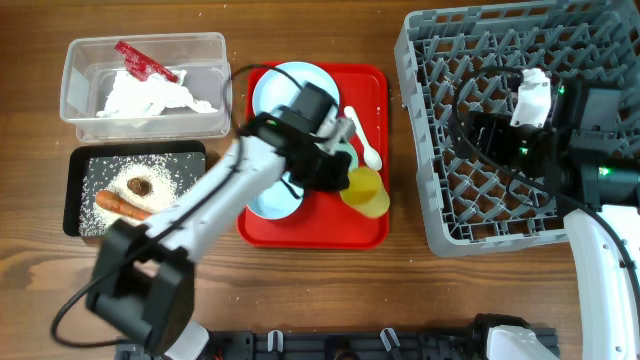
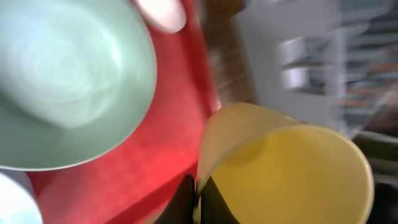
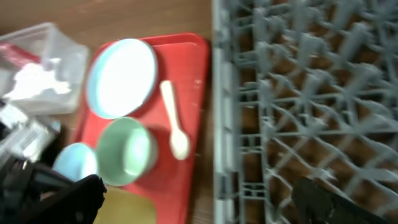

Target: Sort waste into correct bins and load items into the dishwasher rack

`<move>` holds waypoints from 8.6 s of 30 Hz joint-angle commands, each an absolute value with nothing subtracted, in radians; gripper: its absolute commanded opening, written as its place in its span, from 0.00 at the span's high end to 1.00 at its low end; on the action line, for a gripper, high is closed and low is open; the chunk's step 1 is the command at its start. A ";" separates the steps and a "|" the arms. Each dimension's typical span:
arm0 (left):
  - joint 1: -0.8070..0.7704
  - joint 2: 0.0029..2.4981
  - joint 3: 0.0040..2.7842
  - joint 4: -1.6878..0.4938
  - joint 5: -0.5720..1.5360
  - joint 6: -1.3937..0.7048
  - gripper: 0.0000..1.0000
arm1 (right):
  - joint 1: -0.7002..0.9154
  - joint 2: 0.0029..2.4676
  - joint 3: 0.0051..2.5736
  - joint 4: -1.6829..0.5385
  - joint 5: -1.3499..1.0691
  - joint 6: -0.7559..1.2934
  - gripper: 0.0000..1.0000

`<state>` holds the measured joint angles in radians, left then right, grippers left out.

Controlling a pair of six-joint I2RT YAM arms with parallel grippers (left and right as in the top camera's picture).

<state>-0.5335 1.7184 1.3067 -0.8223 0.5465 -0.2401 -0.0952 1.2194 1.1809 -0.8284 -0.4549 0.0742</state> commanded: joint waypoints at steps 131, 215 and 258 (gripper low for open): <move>-0.185 1.655 1.328 -0.731 0.252 -0.321 0.15 | 0.429 1.916 1.222 -0.624 -0.230 0.396 0.86; -0.185 1.655 1.328 -0.719 0.252 -0.321 0.00 | 0.368 2.023 1.386 0.307 0.961 -1.037 0.15; 0.027 1.563 1.330 -0.757 0.373 -0.351 0.00 | 0.413 1.593 1.348 -0.751 -0.026 0.474 0.96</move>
